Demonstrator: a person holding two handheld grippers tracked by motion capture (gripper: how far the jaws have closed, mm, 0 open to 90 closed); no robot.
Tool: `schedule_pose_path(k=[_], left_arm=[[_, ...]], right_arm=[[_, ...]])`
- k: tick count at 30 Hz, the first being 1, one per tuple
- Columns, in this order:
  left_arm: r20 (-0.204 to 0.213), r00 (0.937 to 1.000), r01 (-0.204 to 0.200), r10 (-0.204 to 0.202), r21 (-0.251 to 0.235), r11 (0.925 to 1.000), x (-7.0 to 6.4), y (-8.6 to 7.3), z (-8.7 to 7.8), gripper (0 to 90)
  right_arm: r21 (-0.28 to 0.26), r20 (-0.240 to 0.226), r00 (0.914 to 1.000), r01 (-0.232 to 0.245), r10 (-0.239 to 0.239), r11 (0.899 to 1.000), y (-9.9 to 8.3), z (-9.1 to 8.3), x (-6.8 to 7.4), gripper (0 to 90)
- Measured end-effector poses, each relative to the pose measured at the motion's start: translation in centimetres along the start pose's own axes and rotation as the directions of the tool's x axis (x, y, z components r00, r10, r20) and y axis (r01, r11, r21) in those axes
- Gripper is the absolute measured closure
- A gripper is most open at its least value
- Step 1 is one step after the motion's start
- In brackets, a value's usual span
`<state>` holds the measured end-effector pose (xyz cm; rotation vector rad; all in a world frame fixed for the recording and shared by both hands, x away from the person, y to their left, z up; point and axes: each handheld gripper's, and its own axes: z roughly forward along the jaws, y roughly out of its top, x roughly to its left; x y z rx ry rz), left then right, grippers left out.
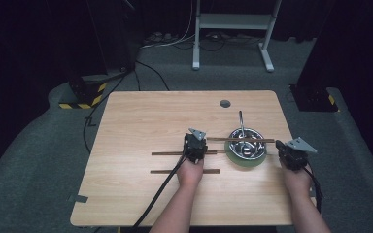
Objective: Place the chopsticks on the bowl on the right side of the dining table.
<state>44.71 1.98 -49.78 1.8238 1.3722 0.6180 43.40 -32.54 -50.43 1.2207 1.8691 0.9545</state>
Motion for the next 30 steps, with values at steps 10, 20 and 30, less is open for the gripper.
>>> schedule_pose_path(k=[10,20,30], left_arm=[[0.005,0.9998,-0.017,0.017,0.002,0.9999,0.9,-0.9,-1.4,77.2],[0.062,0.9971,-0.044,0.044,-0.015,0.9989,2.1,-2.5,-4.1,68.6],[0.116,0.9875,-0.108,0.107,0.005,0.9941,3.9,-6.1,-8.0,54.5]], right_arm=[[-0.004,0.018,0.9997,0.015,-0.014,1.0,0.0,-0.6,0.5,78.8],[-0.016,0.062,0.9964,0.06,-0.059,0.998,-0.2,-2.3,2.0,74.2],[0.012,-0.052,0.9986,0.013,-0.013,1.0,-1.3,-4.7,4.8,68.8]])
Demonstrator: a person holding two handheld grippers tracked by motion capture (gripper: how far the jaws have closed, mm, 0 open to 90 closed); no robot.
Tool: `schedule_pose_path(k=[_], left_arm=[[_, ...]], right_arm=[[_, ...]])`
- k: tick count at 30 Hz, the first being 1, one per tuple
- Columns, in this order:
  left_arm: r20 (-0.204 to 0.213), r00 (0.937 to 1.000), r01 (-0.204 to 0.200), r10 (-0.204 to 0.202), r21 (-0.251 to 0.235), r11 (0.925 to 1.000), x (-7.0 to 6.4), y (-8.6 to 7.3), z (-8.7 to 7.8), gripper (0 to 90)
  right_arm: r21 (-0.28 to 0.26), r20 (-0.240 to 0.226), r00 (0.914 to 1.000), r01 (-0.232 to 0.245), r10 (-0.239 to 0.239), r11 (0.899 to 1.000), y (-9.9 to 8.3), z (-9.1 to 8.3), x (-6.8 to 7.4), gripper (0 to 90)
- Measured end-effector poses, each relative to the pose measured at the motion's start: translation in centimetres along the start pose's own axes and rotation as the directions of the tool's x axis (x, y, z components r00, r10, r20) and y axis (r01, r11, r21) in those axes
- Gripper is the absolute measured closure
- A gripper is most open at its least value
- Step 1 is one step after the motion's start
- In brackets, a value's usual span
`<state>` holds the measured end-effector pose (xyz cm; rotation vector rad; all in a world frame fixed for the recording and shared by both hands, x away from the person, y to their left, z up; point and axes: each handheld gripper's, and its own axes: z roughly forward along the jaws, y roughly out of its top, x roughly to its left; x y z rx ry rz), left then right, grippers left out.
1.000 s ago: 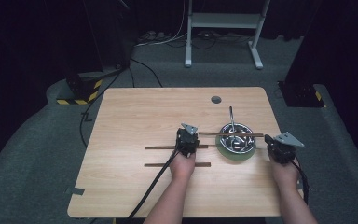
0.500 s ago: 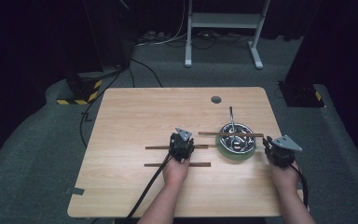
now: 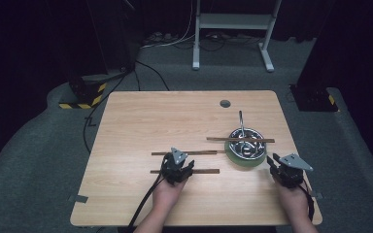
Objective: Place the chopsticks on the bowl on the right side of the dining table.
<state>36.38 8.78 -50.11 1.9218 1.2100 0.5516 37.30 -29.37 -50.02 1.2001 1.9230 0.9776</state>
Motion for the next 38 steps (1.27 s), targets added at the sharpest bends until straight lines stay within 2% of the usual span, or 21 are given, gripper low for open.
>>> schedule_pose_path(k=[2,4,6,9,12,14,16,18,19,20,21,22,23,25,28,31,34,38], left_arm=[[0.003,1.0,0.0,0.0,0.003,1.0,0.4,-0.9,-1.2,51.8],[-0.001,0.9999,-0.013,0.013,0.01,0.9999,1.0,-1.7,-2.4,48.9],[-0.02,0.9992,-0.035,0.036,0.028,0.999,1.9,-2.7,-3.6,44.8],[-0.04,0.9992,0.002,0.0,0.041,0.9991,4.3,-4.3,-5.4,40.9],[-0.064,0.9976,0.032,-0.028,0.053,0.9981,7.0,-5.9,-7.2,34.8],[-0.105,0.994,0.037,-0.03,0.061,0.9974,8.7,-7.0,-8.2,31.6],[-0.129,0.9909,0.053,-0.039,0.103,0.9933,10.4,-7.8,-8.7,27.9],[-0.166,0.9853,0.062,-0.039,0.134,0.989,11.9,-8.6,-8.9,26.5],[-0.157,0.9854,0.085,-0.067,0.117,0.9894,12.5,-8.9,-8.9,24.9],[-0.162,0.9839,0.094,-0.077,0.101,0.9904,12.9,-9.1,-8.9,23.5],[-0.157,0.9849,0.087,-0.073,0.085,0.9926,13.2,-9.2,-8.9,24.9],[-0.147,0.9864,0.082,-0.072,0.064,0.9945,13.2,-9.4,-8.9,25.1],[-0.147,0.9869,0.078,-0.067,0.068,0.9946,13.2,-9.4,-8.9,25.0],[-0.143,0.9873,0.08,-0.069,0.068,0.9945,13.1,-9.4,-8.8,24.2],[-0.135,0.9894,0.065,-0.053,0.082,0.9946,12.9,-9.3,-8.7,19.4],[-0.13,0.99,0.066,-0.055,0.082,0.9945,12.9,-9.3,-8.6,18.8],[-0.126,0.9906,0.064,-0.053,0.083,0.9945,13.0,-9.3,-8.7,18.5],[-0.119,0.9911,0.069,-0.06,0.078,0.9945,12.9,-9.4,-8.8,18.5]], right_arm=[[0.01,-0.036,0.9993,-0.011,0.012,1.0,-0.1,-0.2,0.7,66.7],[0.028,-0.074,0.9968,-0.029,0.031,0.999,-0.3,-0.3,1.5,64.1],[0.037,-0.102,0.9943,-0.027,0.031,0.999,-0.4,-0.2,2.2,59.6],[0.062,-0.177,0.9816,-0.061,0.071,0.996,-0.6,-0.1,3.4,54.5],[0.12,-0.236,0.9691,-0.044,0.072,0.992,-0.9,0.4,4.8,47.4],[0.148,-0.269,0.9615,-0.017,0.057,0.989,-0.9,0.7,5.8,41.2],[0.171,-0.284,0.9586,0.027,0.023,0.985,-0.8,1.0,6.5,36.5],[0.187,-0.299,0.9541,0.041,0.017,0.982,-0.7,1.1,7.1,33.6],[0.198,-0.306,0.9518,0.047,0.016,0.979,-0.6,1.2,7.3,30.9],[0.197,-0.304,0.9528,0.07,-0.007,0.978,-0.6,1.2,7.7,30.2],[0.195,-0.301,0.9531,0.095,-0.033,0.976,-0.6,1.2,8.0,30.4],[0.19,-0.314,0.9486,0.106,-0.042,0.976,-0.5,1.2,8.3,30.8],[0.184,-0.319,0.9464,0.115,-0.051,0.976,-0.5,1.2,8.5,30.6],[0.191,-0.315,0.9482,0.106,-0.041,0.976,-0.5,1.1,8.8,28.8],[0.191,-0.319,0.9466,0.111,-0.045,0.975,-0.5,1.1,9.2,28.8],[0.189,-0.307,0.9505,0.11,-0.048,0.976,-0.4,1.2,9.6,28.7],[0.171,-0.291,0.9534,0.134,-0.08,0.976,-0.4,1.1,9.8,28.9],[0.177,-0.285,0.9564,0.12,-0.066,0.977,-0.4,1.0,9.9,28.9]])
